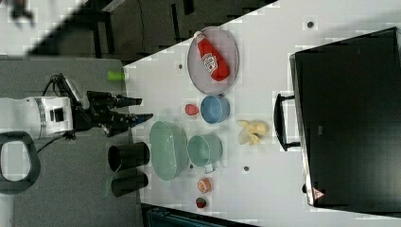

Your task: Pick Banana and place it in strainer.

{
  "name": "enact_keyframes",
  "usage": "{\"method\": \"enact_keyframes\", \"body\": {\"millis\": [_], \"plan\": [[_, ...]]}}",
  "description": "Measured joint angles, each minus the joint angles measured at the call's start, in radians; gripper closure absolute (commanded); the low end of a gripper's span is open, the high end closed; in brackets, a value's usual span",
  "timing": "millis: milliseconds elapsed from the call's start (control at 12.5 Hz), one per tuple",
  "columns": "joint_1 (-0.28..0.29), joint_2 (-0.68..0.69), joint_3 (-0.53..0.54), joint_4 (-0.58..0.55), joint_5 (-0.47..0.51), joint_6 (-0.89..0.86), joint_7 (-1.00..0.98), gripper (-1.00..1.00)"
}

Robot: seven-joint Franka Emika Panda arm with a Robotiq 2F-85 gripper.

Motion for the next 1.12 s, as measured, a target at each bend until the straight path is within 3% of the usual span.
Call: {"method": "enact_keyframes", "body": {"millis": [240, 400, 560, 800, 1120], "plan": [[0.000, -0.277, -0.052, -0.222, -0.021, -0.255, 0.002, -0.99], [0.004, -0.399, -0.087, -0.218, -0.026, -0.240, 0.002, -1.00], [0.011, -0.433, -0.103, -0.146, -0.022, -0.162, 0.003, -1.00], [-0.008, -0.379, -0.104, -0.128, -0.034, -0.049, 0.003, -1.00], [-0.002, -0.112, -0.074, -0.224, -0.035, 0.172, 0.004, -1.00]]}}
